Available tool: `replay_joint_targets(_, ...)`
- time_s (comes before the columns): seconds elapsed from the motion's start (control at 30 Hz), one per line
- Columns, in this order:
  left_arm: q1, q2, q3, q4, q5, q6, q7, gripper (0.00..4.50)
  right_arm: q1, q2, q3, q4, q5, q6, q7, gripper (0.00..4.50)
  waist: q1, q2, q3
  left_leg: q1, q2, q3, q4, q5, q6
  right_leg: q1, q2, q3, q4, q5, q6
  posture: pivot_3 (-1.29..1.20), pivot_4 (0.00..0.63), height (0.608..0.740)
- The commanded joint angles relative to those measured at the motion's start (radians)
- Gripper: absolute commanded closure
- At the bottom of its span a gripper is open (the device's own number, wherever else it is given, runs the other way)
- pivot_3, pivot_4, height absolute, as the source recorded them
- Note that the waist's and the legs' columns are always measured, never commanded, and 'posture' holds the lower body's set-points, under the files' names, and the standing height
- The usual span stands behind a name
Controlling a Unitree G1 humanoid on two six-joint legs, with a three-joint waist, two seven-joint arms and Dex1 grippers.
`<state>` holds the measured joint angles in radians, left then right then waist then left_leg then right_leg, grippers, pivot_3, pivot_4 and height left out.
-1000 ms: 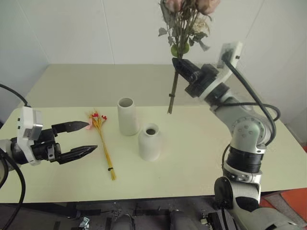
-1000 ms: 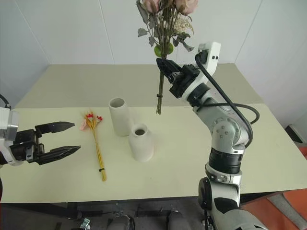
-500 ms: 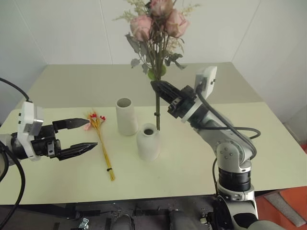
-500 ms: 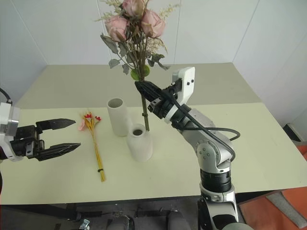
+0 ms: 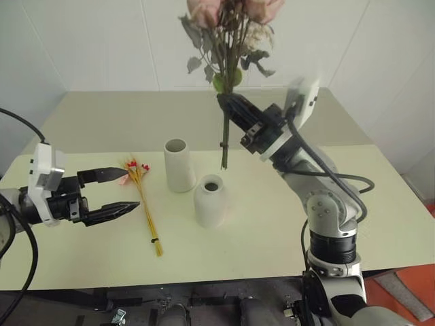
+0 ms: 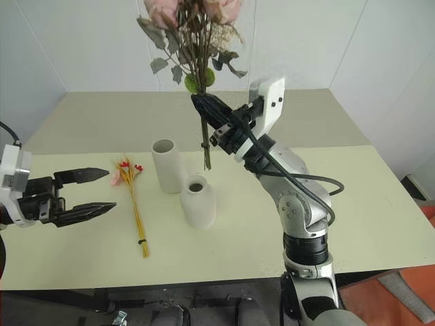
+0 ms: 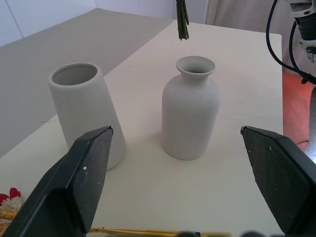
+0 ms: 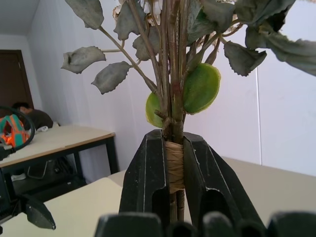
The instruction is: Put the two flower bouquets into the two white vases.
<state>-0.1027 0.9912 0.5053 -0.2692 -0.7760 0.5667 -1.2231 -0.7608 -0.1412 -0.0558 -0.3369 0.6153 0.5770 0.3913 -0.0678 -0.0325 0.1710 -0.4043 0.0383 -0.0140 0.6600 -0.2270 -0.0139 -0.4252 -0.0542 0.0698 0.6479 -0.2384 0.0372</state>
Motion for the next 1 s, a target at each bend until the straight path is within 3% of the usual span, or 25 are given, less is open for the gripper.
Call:
replay_joint_targets(0.03,-0.022,0.016,0.005,-0.006,0.002,-0.022,-0.006,0.00,-0.039,0.013,-0.004,0.009,0.009,-0.041,0.008,4.27,0.000,0.000,0.000,0.000,0.000,0.000,0.000,0.000,0.000,0.000,0.000,0.000,0.000,0.000,0.000,0.00,0.150,0.740)
replay_joint_targets(0.57,-0.030,0.016,-0.001,0.002,0.010,-0.025,-0.010,0.00,0.020,0.012,-0.003,-0.021,0.185,0.039,0.047,4.27,0.001,0.000,0.000,0.000,0.000,0.000,0.000,0.000,0.000,0.000,0.000,0.000,0.000,0.000,0.000,0.00,0.150,0.740)
replay_joint_targets(1.0,-0.033,0.021,0.009,-0.001,0.006,-0.018,-0.010,0.00,0.105,0.019,0.099,0.067,0.053,-0.071,0.150,4.27,0.000,0.000,0.000,0.000,0.000,0.000,0.000,0.000,0.000,0.000,0.000,0.000,0.000,0.000,0.000,0.00,0.150,0.740)
